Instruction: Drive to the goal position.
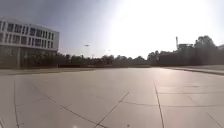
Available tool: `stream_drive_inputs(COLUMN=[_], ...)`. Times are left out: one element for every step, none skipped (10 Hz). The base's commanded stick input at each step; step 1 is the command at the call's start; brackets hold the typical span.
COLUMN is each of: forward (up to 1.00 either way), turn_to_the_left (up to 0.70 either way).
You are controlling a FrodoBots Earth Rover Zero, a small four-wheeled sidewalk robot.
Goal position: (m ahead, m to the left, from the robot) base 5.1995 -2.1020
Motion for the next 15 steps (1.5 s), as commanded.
stream_drive_inputs(forward=[0.07, 0.07, 0.07, 0.07, 0.07, 0.04, 0.04, 0.04, 0.04, 0.04, 0.0, 0.0, 0.0, 0.0, 0.0], turn_to_the_left=[0.0, 0.0, 0.0, 0.0, 0.01, 0.04, 0.04, 0.04, 0.04, 0.04, 0.0, 0.0, 0.01, 0.03, 0.04])
